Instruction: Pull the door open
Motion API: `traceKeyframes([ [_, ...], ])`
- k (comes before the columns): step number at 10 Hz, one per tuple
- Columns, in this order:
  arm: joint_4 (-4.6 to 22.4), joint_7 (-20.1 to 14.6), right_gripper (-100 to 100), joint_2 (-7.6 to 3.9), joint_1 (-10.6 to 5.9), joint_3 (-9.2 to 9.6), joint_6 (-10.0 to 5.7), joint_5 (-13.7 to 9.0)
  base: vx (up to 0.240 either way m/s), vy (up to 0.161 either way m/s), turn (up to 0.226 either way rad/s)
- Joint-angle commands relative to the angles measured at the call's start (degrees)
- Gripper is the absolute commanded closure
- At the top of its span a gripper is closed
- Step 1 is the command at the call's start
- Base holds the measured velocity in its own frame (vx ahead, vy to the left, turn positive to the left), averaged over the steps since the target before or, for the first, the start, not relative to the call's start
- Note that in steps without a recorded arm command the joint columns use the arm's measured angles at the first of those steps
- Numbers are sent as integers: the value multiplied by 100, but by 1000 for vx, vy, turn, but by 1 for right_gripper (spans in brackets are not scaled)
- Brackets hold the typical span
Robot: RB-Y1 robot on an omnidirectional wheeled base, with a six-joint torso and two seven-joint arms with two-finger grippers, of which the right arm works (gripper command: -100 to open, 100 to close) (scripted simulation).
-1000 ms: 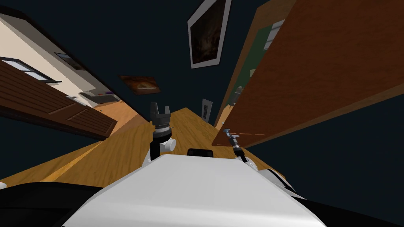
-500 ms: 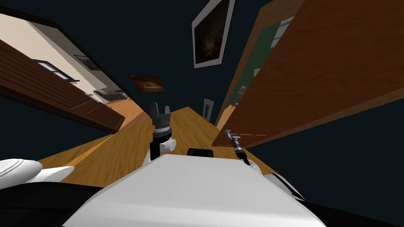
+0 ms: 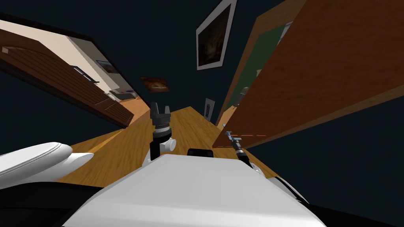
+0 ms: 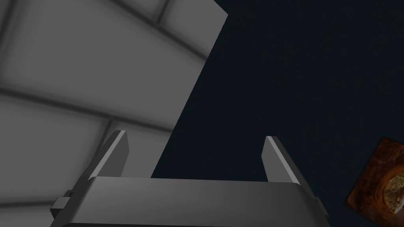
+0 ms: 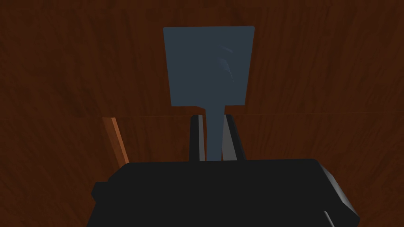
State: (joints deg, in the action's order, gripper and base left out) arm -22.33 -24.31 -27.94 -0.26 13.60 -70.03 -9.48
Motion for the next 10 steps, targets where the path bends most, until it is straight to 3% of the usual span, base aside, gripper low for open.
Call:
traceKeyframes([
  [1, 104, -43, 100, -43, 58, 7, -194, 2, -96, -35, 127],
  [3, 104, -43, 100, -43, 58, 7, -194, 2, -52, -32, 29],
  [4, 175, -98, 100, -96, 177, 31, -407, 15, -93, -42, 212],
  [6, 175, -98, 100, -96, 177, 31, -407, 15, -95, -51, 57],
  [7, 238, -148, 100, -143, 285, 53, -597, 26, -116, -41, 164],
  [8, -194, -148, 100, -143, 286, 53, -480, 26, -139, -59, 69],
  [9, 138, -148, 100, -143, 285, 53, -597, 26, -58, -34, 27],
  [10, 270, -173, 100, -167, 339, 64, -694, 31, -52, -34, 84],
])
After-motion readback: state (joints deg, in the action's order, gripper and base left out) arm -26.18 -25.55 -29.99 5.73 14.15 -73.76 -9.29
